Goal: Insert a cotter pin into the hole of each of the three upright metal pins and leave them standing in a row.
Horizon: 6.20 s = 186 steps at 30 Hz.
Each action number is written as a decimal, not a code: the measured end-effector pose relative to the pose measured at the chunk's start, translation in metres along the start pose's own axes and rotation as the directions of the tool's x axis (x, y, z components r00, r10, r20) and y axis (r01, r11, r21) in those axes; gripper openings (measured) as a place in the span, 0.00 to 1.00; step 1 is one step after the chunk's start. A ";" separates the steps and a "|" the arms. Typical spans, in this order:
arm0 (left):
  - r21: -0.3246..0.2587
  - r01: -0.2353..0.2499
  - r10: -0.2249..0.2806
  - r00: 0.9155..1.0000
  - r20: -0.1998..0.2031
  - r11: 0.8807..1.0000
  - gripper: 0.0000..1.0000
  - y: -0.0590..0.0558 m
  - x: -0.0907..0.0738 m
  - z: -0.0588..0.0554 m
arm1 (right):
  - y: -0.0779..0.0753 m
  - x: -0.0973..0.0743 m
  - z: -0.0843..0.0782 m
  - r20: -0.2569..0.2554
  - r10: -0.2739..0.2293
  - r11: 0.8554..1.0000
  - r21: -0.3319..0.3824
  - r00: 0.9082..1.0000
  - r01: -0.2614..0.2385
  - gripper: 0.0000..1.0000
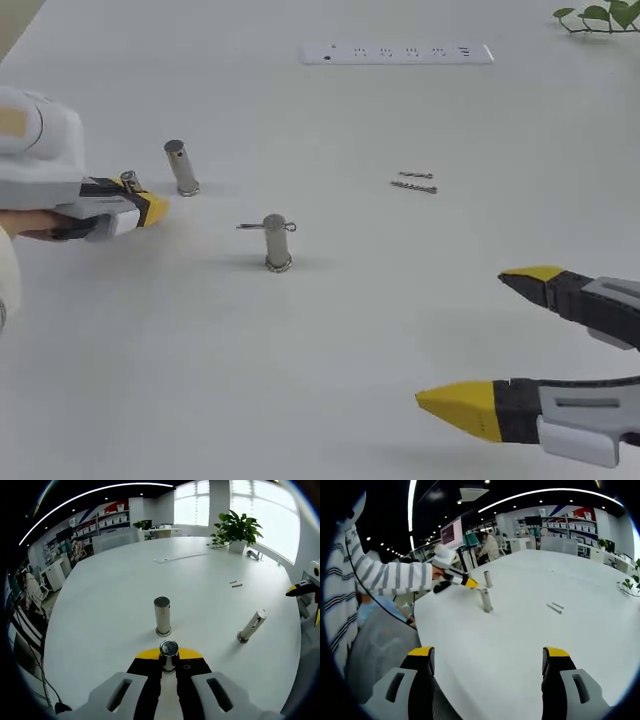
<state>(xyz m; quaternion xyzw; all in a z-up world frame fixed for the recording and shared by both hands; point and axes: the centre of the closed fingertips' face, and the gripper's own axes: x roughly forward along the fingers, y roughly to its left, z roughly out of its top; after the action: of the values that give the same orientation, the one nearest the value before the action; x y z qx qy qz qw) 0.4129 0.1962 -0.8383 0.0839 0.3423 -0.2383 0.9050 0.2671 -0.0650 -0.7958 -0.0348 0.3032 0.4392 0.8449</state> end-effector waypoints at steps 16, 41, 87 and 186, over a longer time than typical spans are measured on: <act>-0.086 -0.023 0.026 0.999 0.029 0.996 0.08 -0.056 -0.042 -0.009 | -0.004 -0.004 -0.001 -0.003 0.015 0.999 -0.042 1.000 -0.015 0.90; -0.222 -0.014 0.019 1.000 0.023 0.975 0.08 -0.130 -0.045 -0.016 | -0.003 -0.009 -0.004 -0.003 -0.004 0.999 -0.052 1.000 0.004 0.84; -0.155 -0.061 0.064 0.998 0.014 0.986 0.10 -0.170 -0.003 -0.015 | -0.005 -0.014 -0.016 -0.045 0.006 0.998 -0.068 0.999 -0.009 0.85; -0.049 0.200 -0.195 0.976 0.096 0.979 0.97 -0.191 -0.080 -0.037 | -0.176 0.098 0.062 -0.448 -0.017 0.912 -0.374 0.894 -0.170 0.33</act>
<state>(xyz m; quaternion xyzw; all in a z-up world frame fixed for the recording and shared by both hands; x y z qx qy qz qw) 0.2458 0.0715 -0.8111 0.0123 0.3143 -0.3206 0.8935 0.4732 -0.0822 -0.8350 -0.2948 0.3911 0.5061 0.7099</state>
